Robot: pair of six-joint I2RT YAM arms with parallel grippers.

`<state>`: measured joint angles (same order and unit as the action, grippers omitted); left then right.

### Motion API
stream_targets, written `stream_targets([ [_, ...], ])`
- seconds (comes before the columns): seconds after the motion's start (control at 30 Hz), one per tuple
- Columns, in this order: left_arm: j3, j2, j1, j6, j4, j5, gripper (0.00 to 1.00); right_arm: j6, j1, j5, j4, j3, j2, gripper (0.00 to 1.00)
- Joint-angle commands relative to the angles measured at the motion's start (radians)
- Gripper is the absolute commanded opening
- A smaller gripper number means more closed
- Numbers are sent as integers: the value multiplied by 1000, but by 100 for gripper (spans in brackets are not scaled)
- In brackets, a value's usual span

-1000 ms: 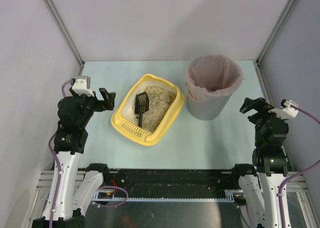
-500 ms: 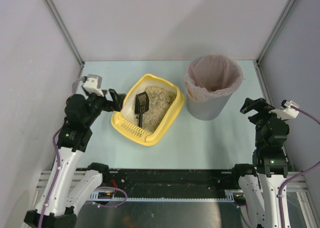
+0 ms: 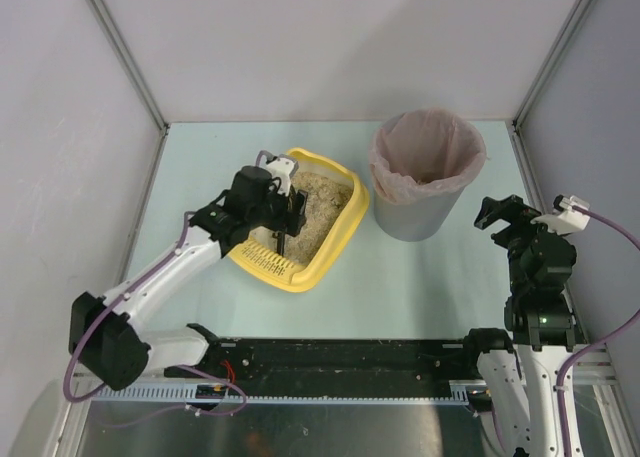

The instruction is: Clean the litter box

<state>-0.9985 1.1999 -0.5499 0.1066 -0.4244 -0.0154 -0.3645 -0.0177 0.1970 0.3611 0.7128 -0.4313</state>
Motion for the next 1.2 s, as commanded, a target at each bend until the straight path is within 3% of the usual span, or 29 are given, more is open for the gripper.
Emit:
stream_targets([
  [0.0, -40, 43, 5, 11, -36, 103, 90, 10, -2, -15, -27, 2, -11, 99],
  [0.1, -14, 82, 48, 54, -39, -5, 90, 9, -2, -5, -28, 2, -9, 99],
  [0.37, 11, 164, 114, 62, -39, -98, 89, 6, -2, 5, -21, 2, -12, 100],
  [0.57, 6, 231, 140, 82, -39, -164, 81, 6, -4, 10, -21, 1, -9, 100],
  [0.6, 5, 240, 140, 84, -39, -166, 75, 4, -4, 10, -17, 2, -11, 100],
  [0.8, 8, 299, 133, 79, -39, -107, 60, 2, -4, 10, -19, 2, -7, 99],
  [1.17, 21, 297, 96, 79, -40, 97, 62, -1, -5, 5, -17, 1, -14, 98],
])
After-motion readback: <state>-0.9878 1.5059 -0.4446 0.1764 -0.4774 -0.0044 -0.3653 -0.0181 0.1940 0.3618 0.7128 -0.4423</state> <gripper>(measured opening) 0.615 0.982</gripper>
